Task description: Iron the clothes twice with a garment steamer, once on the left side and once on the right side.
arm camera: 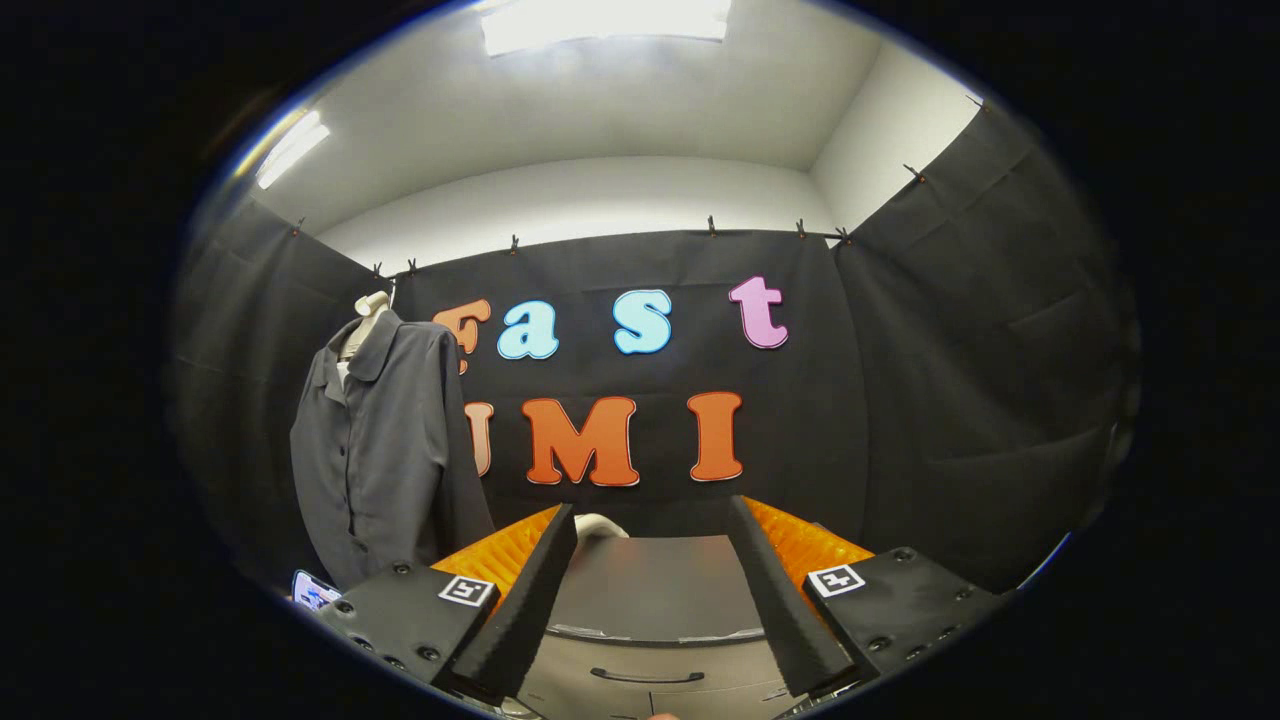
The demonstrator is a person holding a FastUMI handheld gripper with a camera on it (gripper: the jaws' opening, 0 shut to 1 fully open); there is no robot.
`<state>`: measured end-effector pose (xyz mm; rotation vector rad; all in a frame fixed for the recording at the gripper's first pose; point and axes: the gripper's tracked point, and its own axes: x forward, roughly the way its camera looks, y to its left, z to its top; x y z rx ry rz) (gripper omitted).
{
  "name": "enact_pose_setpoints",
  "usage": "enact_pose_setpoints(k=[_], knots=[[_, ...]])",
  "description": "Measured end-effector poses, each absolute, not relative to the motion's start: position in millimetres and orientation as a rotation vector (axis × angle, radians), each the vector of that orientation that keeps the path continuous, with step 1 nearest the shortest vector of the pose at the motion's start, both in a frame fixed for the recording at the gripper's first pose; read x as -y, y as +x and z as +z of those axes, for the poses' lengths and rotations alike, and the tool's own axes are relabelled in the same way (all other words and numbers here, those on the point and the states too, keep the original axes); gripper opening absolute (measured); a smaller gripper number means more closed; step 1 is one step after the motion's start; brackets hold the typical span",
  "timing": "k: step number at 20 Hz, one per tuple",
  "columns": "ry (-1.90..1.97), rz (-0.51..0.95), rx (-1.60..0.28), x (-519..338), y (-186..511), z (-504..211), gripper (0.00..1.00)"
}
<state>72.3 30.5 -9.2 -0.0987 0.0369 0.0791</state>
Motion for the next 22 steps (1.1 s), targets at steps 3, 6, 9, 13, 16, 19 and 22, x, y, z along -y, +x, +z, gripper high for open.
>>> enact_pose_setpoints(k=[3, 6, 9, 13, 16, 19, 22], knots=[[-0.1, 0.083, -0.044, -28.7, 74.7, -12.1, 0.98], [-0.117, 0.095, -0.049, -25.0, 71.9, -13.6, 0.98], [-0.13, 0.089, -0.052, -14.4, 71.4, -13.9, 0.98], [-0.104, 0.122, -0.048, -6.1, 63.8, -11.9, 0.98], [-0.096, 0.162, -0.04, -8.2, 76.6, -4.0, 0.98], [-0.076, 0.258, -0.077, -37.0, 112.5, -4.7, 0.98], [-0.057, 0.329, -0.158, -74.7, 163.9, -21.3, 0.98]])
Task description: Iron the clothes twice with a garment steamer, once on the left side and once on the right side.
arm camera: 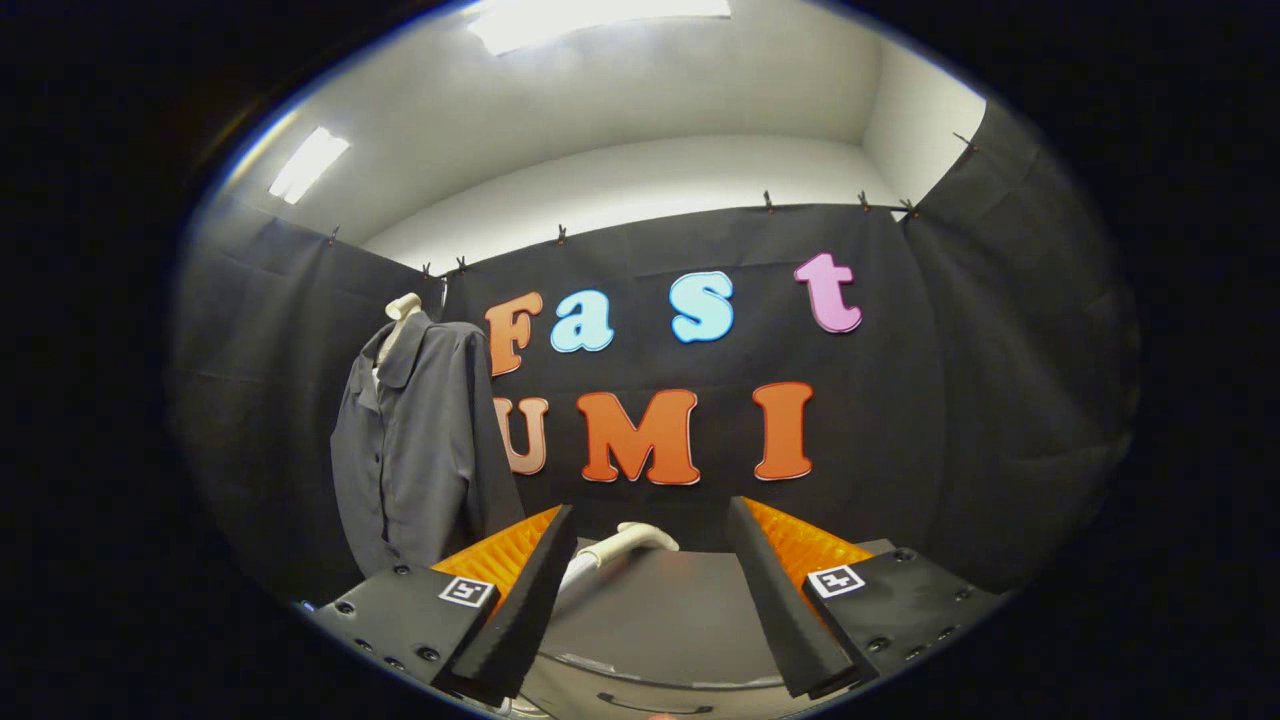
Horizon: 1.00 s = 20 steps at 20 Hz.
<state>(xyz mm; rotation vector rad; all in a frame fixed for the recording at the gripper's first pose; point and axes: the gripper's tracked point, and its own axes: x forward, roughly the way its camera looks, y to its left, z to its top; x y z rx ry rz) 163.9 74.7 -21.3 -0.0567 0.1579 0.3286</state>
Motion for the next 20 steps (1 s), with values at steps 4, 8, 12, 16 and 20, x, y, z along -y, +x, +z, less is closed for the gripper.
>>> enact_pose_setpoints(k=[4, 8, 12, 16, 20], knots=[[-0.058, 0.367, -0.369, -132.7, 237.8, -88.8, 0.98], [-0.14, 0.251, -0.589, -146.4, 303.4, -163.1, 0.98], [-0.127, 0.18, -0.787, -164.6, 306.0, -229.3, 0.99], [-0.099, 0.149, -0.885, -158.7, 307.9, -253.2, 0.93], [0.003, 0.106, -0.941, -147.6, 298.1, -264.2, 0.66]])
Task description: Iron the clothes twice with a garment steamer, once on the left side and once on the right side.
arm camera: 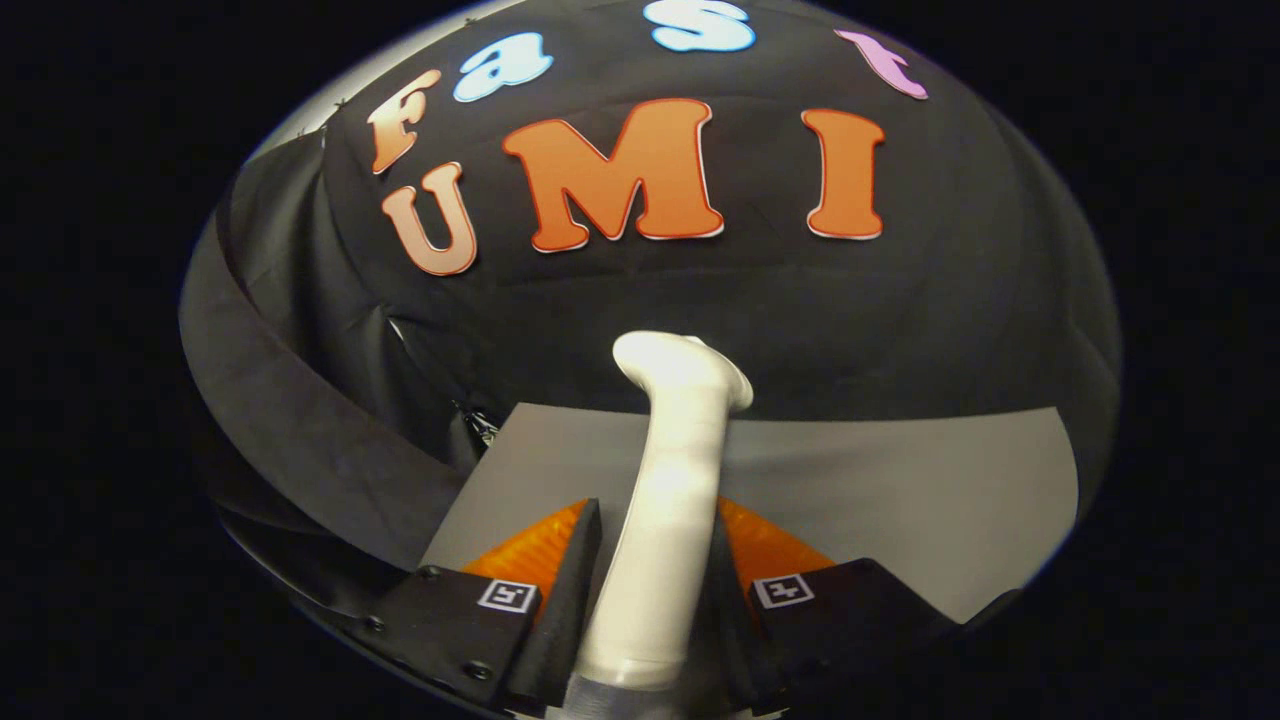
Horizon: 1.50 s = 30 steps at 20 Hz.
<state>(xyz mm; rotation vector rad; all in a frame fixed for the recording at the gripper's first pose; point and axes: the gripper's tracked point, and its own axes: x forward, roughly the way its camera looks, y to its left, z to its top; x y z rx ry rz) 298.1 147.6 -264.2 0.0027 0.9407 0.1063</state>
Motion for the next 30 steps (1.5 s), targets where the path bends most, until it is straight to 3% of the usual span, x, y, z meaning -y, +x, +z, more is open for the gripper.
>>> enact_pose_setpoints(k=[1, 7, 20, 30], knots=[[0.013, 0.105, -0.934, -147.7, 301.4, -265.7, 0.6], [-0.023, 0.108, -0.877, -149.1, 293.9, -255.4, 0.5], [-0.048, 0.18, -0.498, -223.8, 199.1, -154.8, 0.49], [-0.041, 0.086, -0.207, -291.7, 81.2, -85.5, 0.48]])
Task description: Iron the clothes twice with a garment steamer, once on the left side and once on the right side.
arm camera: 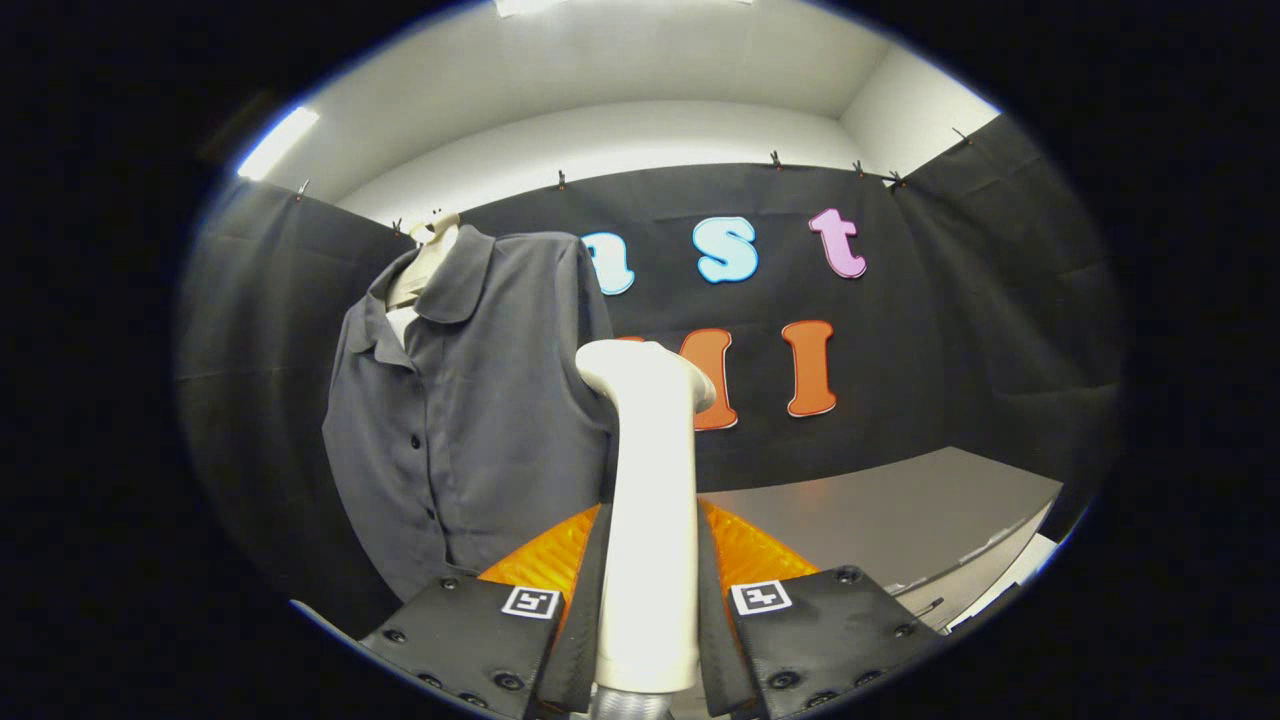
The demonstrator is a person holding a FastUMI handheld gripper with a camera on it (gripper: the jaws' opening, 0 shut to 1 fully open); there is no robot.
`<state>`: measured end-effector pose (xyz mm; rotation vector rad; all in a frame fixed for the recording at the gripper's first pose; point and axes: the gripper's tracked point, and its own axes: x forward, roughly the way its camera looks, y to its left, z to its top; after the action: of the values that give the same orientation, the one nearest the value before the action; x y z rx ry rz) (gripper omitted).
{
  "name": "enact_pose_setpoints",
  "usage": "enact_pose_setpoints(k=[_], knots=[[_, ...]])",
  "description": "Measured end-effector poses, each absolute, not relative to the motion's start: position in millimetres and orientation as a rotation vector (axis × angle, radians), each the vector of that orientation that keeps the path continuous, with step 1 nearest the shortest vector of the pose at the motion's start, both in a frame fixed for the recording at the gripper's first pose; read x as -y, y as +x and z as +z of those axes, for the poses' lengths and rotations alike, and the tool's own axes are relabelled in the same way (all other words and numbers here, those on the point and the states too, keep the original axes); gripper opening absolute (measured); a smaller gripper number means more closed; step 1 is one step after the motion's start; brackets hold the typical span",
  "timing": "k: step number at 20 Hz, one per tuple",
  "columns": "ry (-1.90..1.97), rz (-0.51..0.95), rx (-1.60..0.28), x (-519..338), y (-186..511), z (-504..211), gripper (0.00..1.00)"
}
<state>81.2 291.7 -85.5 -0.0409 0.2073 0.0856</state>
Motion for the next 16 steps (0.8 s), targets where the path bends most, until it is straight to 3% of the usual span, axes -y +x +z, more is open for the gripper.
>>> enact_pose_setpoints(k=[8, 16], knots=[[-0.119, 0.079, -0.067, -337.6, 42.3, -55.0, 0.48], [-0.145, 0.15, -0.033, -399.2, 60.3, -65.6, 0.48]])
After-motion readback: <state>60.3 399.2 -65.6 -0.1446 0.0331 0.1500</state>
